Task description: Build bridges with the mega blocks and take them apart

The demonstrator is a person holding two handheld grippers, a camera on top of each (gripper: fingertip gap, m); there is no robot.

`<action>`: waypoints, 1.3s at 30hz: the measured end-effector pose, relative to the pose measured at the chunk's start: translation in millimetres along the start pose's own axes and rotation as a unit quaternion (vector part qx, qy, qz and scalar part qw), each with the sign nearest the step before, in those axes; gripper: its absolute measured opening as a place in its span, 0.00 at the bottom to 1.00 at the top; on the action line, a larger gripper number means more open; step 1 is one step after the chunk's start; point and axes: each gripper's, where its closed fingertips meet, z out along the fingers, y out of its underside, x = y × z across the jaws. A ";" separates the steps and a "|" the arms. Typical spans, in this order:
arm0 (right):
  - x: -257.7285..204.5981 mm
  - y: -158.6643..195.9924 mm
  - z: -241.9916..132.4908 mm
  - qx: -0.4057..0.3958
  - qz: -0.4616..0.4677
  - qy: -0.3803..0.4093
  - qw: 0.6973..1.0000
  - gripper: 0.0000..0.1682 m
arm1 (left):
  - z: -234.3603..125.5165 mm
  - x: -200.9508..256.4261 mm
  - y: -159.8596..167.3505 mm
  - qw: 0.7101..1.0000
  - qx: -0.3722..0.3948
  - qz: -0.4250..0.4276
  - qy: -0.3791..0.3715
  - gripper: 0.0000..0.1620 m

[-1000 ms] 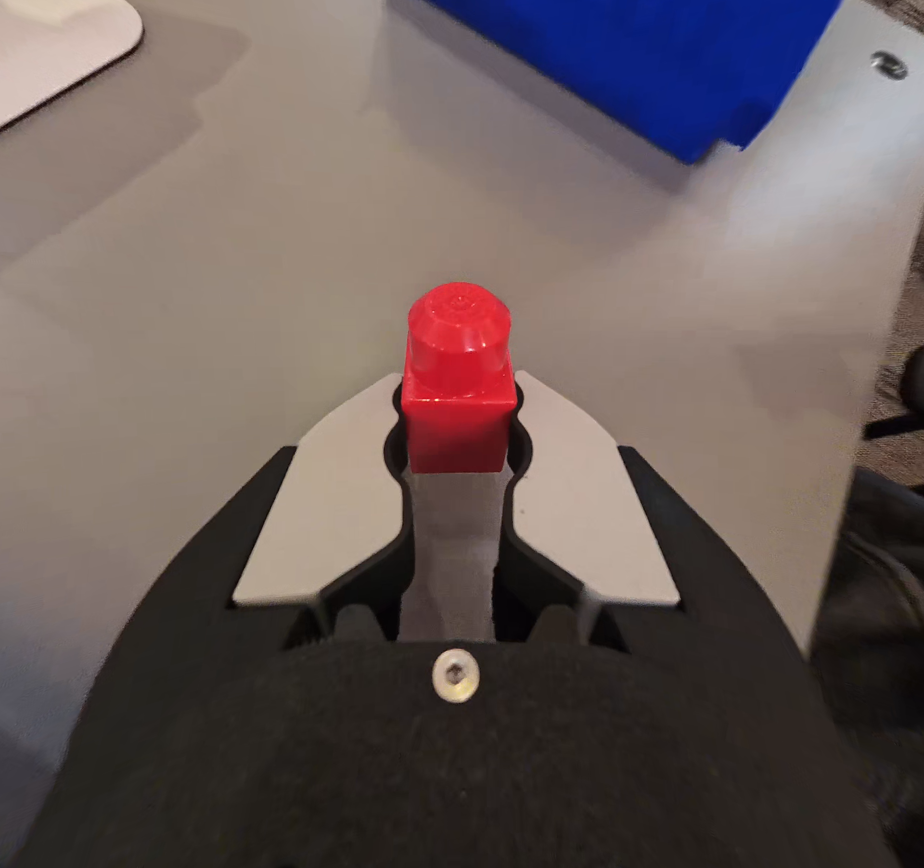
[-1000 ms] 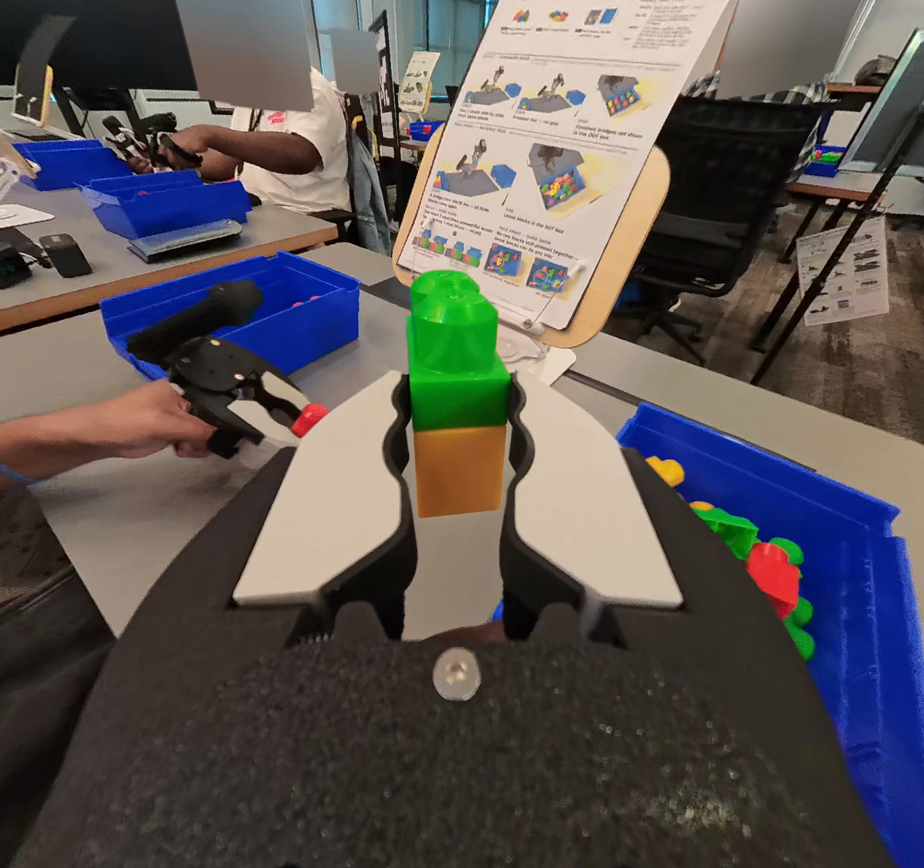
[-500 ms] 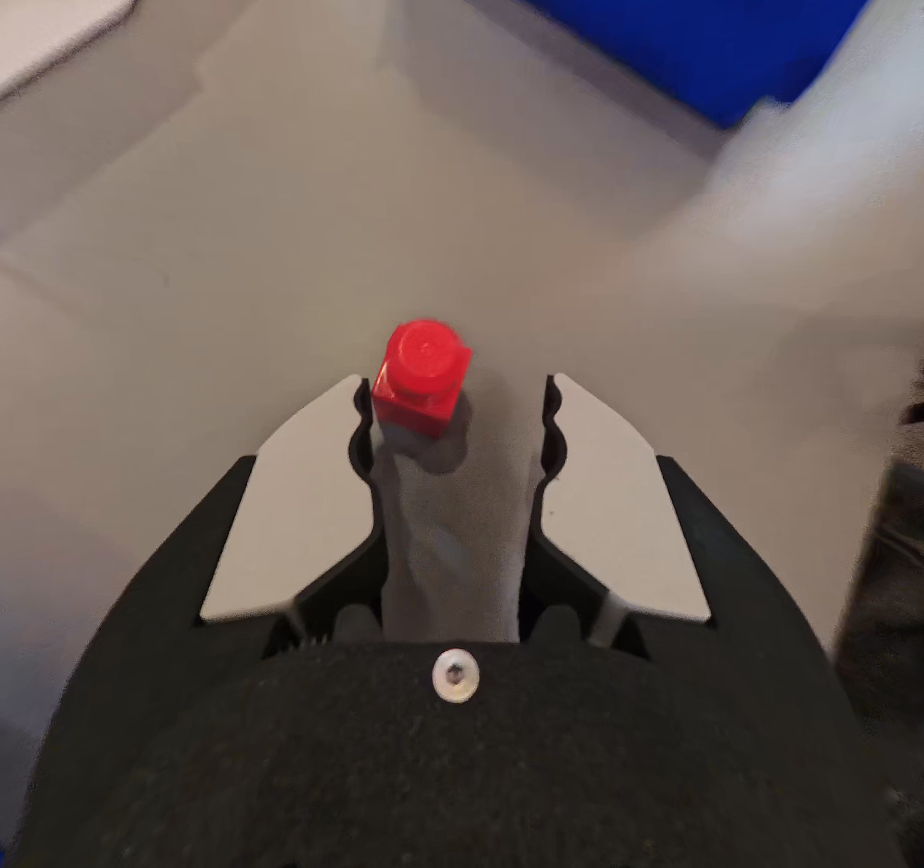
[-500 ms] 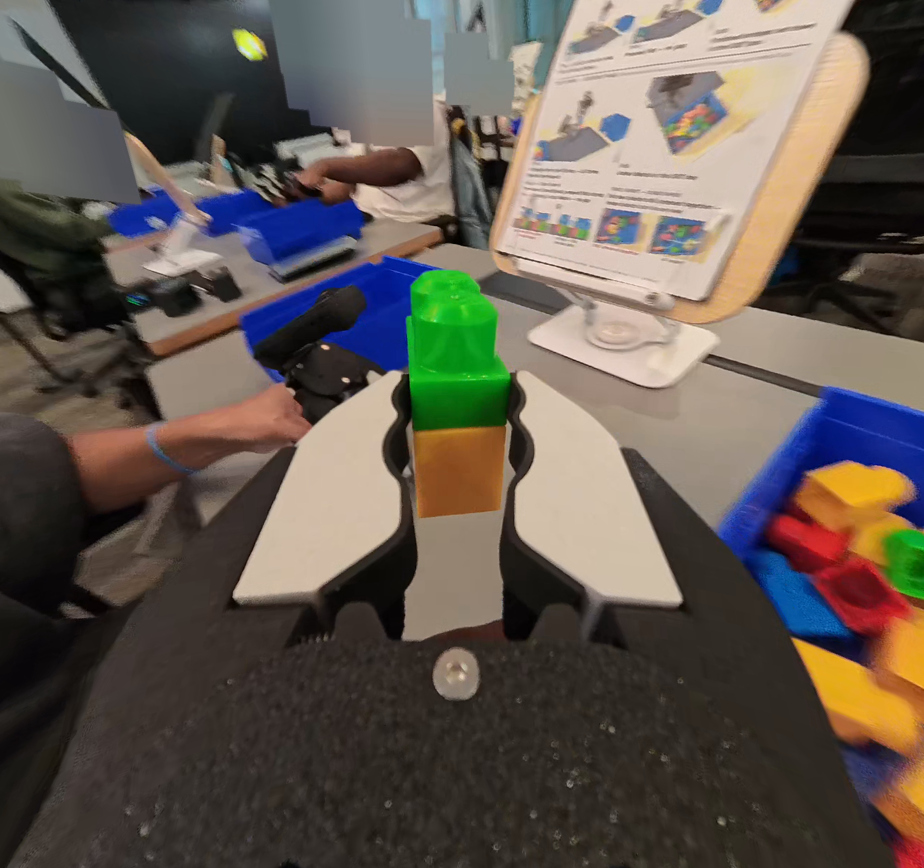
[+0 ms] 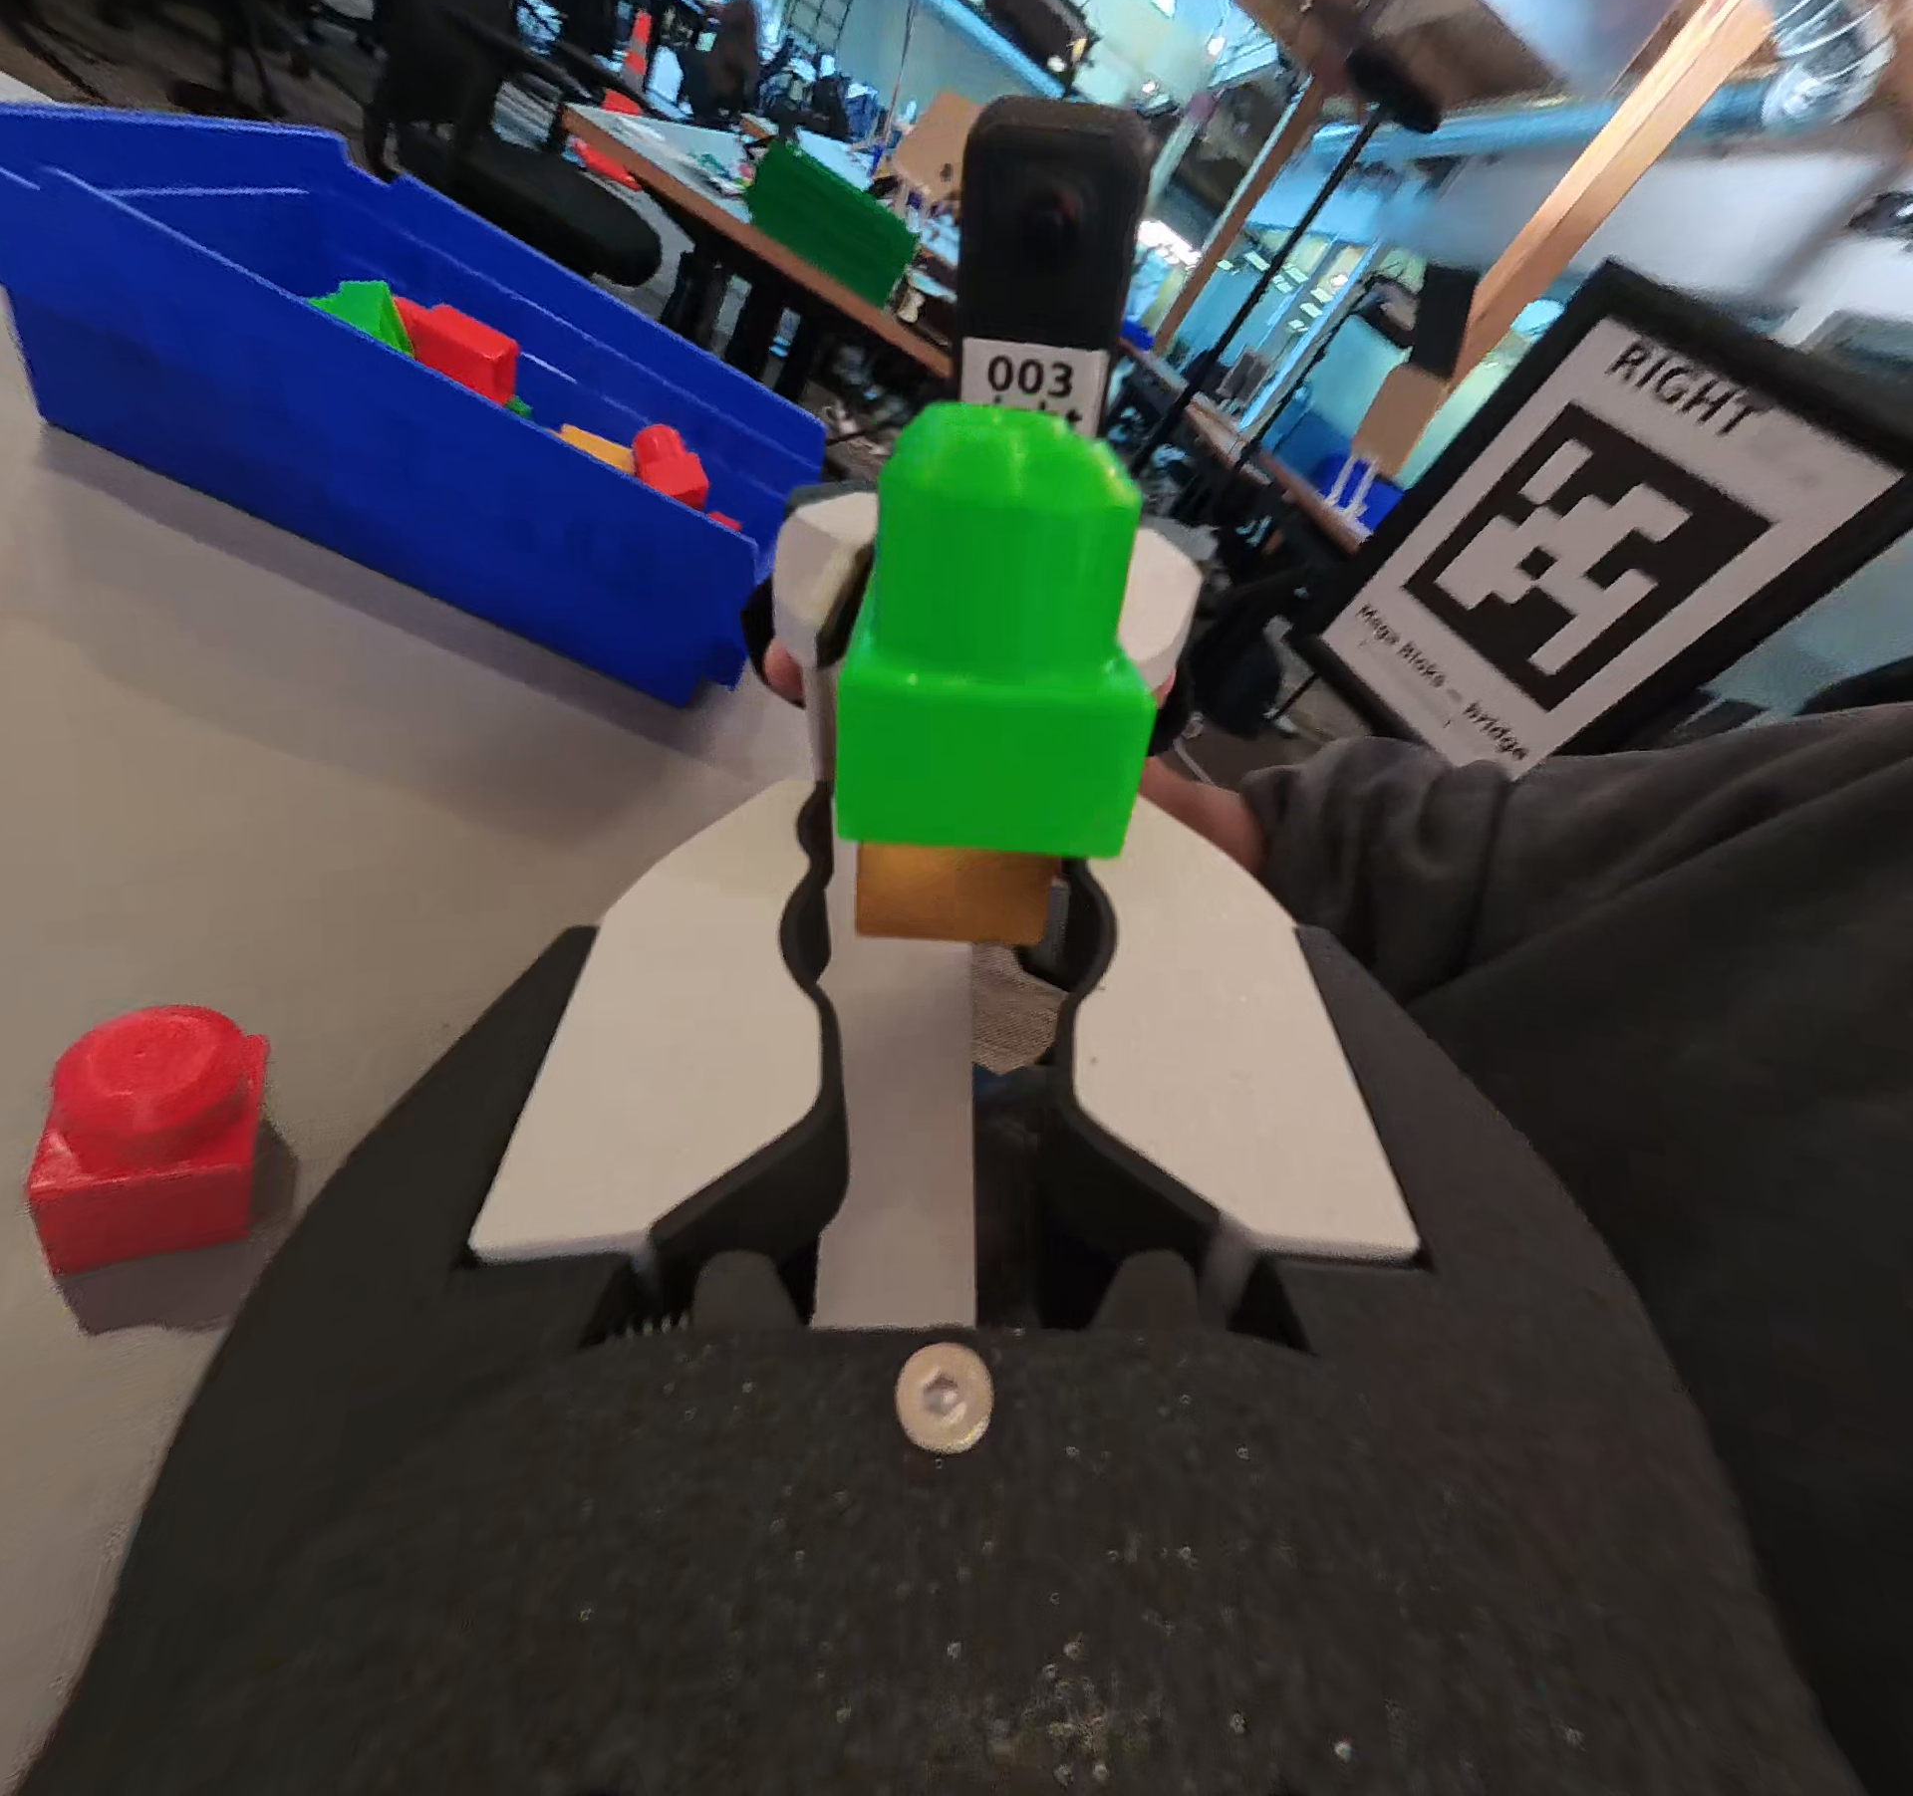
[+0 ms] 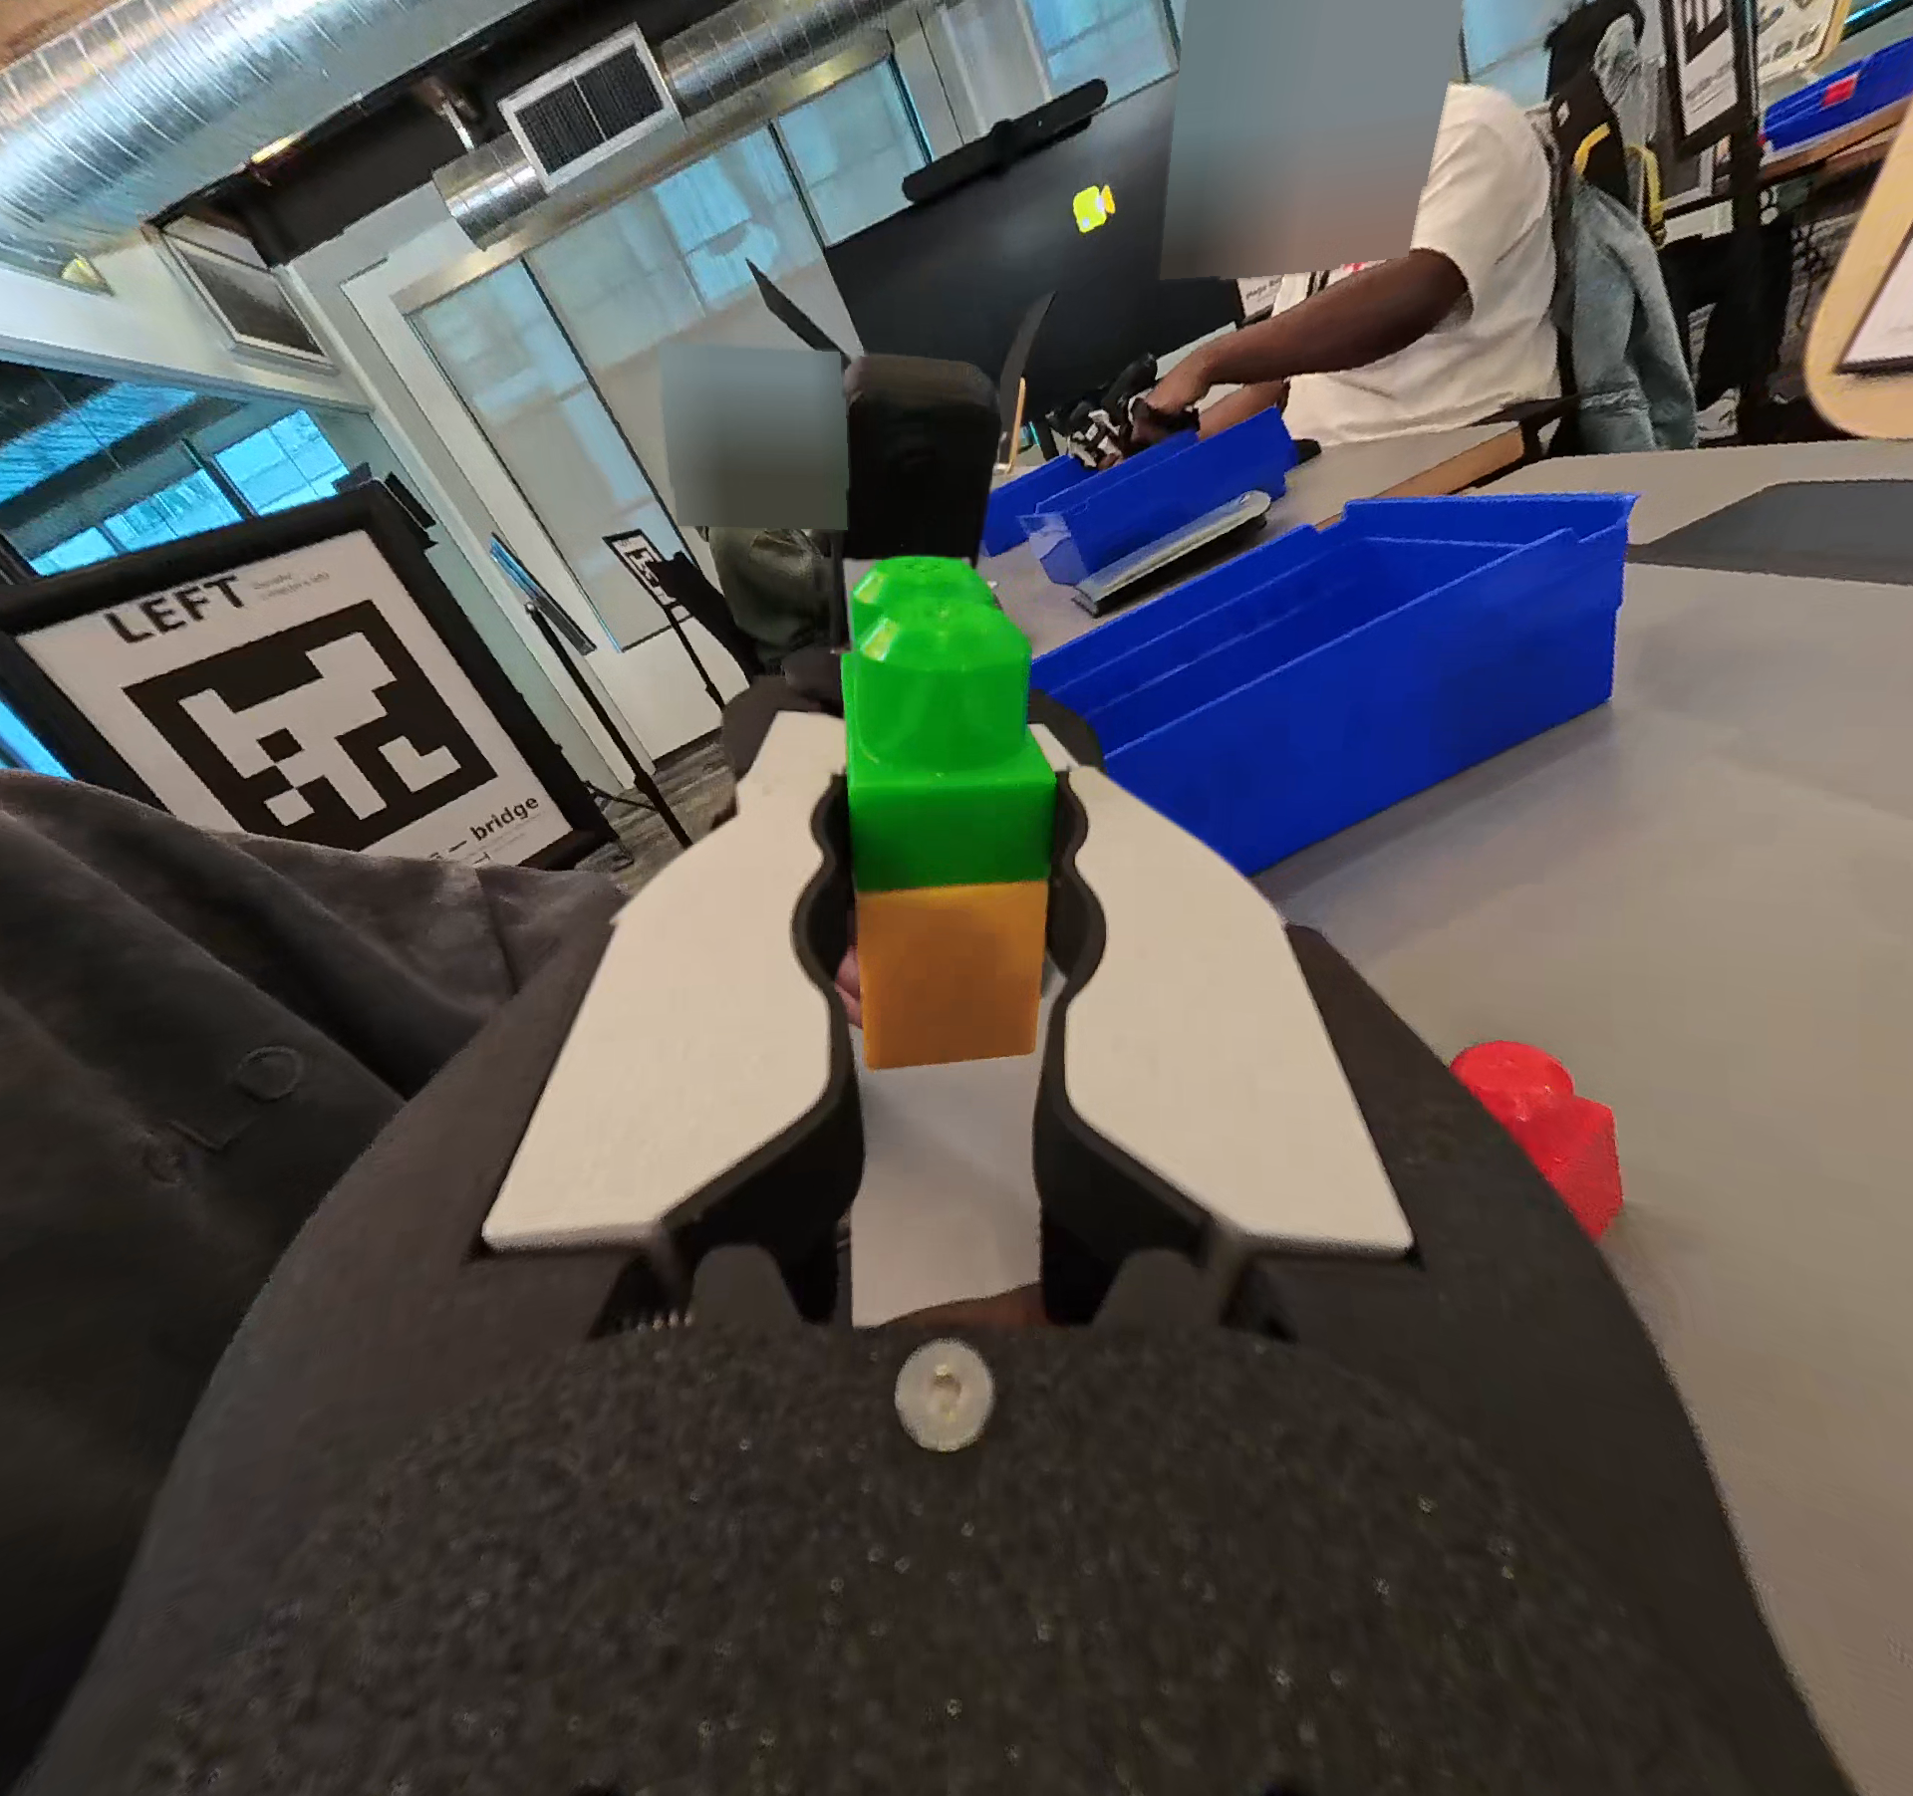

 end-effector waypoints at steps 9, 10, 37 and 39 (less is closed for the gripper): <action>7.0 10.9 12.5 0.011 0.031 -0.015 0.999 0.22 | -6.3 -8.2 14.3 0.999 -0.040 0.019 -0.017 0.22; 8.4 5.6 10.9 0.030 0.040 -0.016 0.999 0.22 | -6.4 -11.4 19.4 0.997 -0.058 0.029 -0.029 0.22; 244.1 -21.8 -347.6 -0.474 0.064 0.565 0.672 0.22 | -60.6 -62.6 78.0 0.948 -0.120 0.109 -0.274 0.22; 244.7 -12.3 -347.4 -0.493 0.097 0.547 0.669 0.28 | -59.8 -62.1 78.4 0.948 -0.120 0.109 -0.272 0.22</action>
